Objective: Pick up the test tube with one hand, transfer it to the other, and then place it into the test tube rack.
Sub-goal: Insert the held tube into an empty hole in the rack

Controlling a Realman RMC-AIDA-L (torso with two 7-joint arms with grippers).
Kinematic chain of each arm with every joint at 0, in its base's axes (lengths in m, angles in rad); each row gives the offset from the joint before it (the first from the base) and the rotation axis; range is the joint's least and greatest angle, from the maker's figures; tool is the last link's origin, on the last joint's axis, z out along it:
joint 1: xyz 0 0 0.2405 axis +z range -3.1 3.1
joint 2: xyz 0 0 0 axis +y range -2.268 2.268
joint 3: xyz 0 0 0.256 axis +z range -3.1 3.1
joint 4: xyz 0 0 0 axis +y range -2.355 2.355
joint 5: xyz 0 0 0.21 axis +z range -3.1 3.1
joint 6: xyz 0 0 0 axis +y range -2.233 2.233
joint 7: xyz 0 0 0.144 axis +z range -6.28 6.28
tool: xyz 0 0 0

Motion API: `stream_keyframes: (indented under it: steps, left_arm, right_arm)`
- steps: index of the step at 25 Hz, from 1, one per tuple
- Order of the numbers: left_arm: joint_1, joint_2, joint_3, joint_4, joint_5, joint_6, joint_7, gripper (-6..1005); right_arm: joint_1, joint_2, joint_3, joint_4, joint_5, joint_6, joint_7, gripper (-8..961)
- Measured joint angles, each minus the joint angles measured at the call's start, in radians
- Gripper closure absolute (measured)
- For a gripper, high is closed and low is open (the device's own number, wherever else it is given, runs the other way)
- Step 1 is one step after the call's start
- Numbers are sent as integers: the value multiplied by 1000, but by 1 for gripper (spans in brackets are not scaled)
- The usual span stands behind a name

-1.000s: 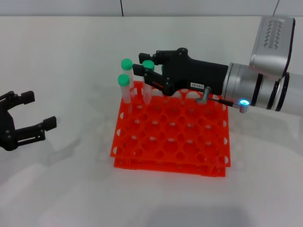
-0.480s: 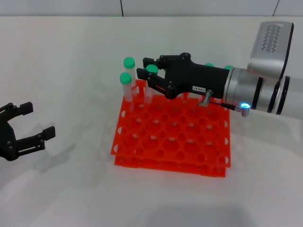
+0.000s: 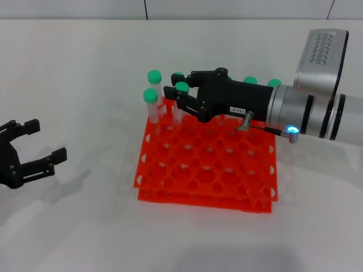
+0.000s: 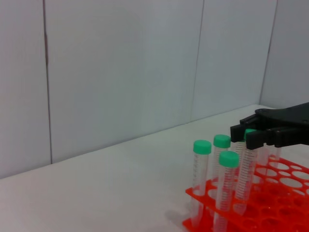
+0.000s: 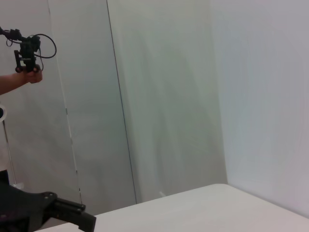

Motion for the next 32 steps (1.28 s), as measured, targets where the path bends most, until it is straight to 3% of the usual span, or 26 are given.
stream_keyframes:
  steps: [26,32]
  left_arm:
    - [-2,0,0,-1,-3,-5,-6,106]
    - [-2,0,0,-1,-2,-5,-4,106]
  right_arm:
    - [-5,0,4,-2,-26,0,18,564]
    - [-9,0,2,-7,-26,-16,30,422]
